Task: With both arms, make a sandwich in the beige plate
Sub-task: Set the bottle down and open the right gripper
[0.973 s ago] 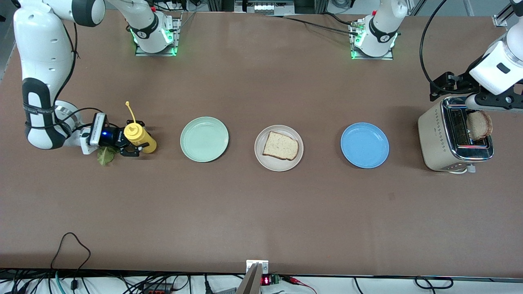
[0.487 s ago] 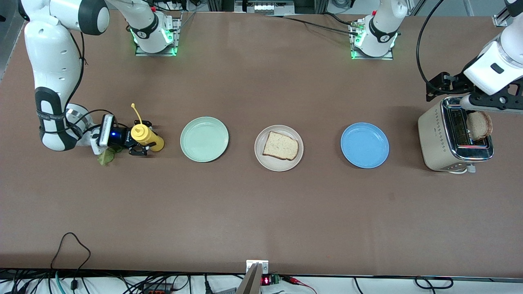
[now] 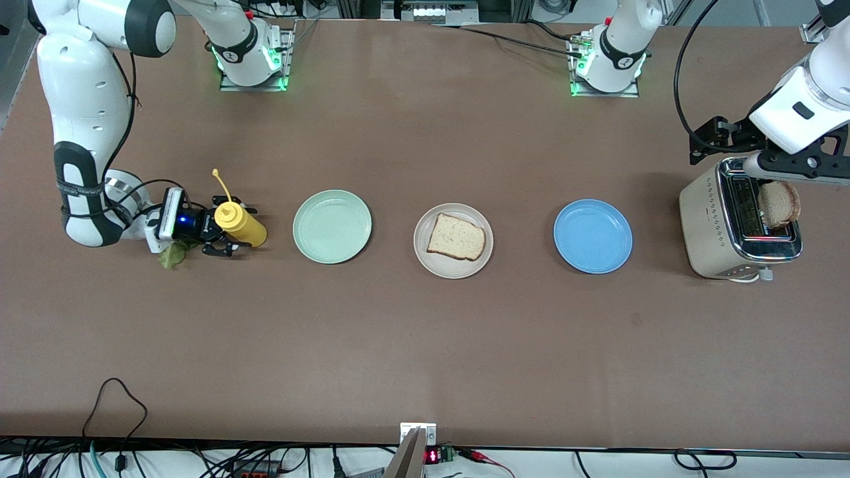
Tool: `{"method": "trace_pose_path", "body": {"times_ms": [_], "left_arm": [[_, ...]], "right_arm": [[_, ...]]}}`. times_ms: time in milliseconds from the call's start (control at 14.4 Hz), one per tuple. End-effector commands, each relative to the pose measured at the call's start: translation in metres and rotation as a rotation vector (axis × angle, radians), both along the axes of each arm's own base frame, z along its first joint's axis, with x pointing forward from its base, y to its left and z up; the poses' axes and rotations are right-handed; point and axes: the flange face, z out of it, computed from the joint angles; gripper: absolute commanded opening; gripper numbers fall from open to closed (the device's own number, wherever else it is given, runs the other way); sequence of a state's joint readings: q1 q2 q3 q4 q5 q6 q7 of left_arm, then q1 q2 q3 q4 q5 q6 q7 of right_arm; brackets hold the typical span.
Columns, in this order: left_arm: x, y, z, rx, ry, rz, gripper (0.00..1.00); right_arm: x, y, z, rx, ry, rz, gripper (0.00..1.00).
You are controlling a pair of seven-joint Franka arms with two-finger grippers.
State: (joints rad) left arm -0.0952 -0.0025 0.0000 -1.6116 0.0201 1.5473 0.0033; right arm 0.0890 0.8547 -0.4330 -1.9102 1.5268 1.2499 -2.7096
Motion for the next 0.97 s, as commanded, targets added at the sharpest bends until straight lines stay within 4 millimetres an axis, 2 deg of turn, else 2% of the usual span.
{"method": "trace_pose_path", "body": {"times_ms": [0, 209, 348, 556, 765, 904], "left_arm": [[0.004, -0.003, 0.003, -0.021, -0.004, -0.005, 1.00], [0.004, -0.002, 0.004, -0.021, -0.003, -0.004, 1.00], [0.004, 0.003, 0.004, -0.019, -0.002, 0.001, 1.00], [0.005, 0.006, 0.010, -0.020, -0.009, -0.001, 1.00], [0.005, 0.008, 0.012, -0.013, -0.015, 0.008, 1.00], [0.006, 0.013, 0.017, -0.012, -0.024, 0.018, 1.00]], "right_arm": [[0.008, -0.021, 0.014, -0.002, -0.003, -0.022, 1.00], [0.008, -0.060, 0.028, -0.096, 0.035, -0.013, 1.00], [0.005, -0.087, 0.045, -0.182, 0.079, -0.012, 1.00], [0.017, -0.120, 0.096, -0.366, 0.130, 0.005, 1.00], [0.020, -0.132, 0.135, -0.564, 0.157, 0.014, 1.00], [0.032, -0.126, 0.160, -0.746, 0.126, 0.019, 1.00]]}}
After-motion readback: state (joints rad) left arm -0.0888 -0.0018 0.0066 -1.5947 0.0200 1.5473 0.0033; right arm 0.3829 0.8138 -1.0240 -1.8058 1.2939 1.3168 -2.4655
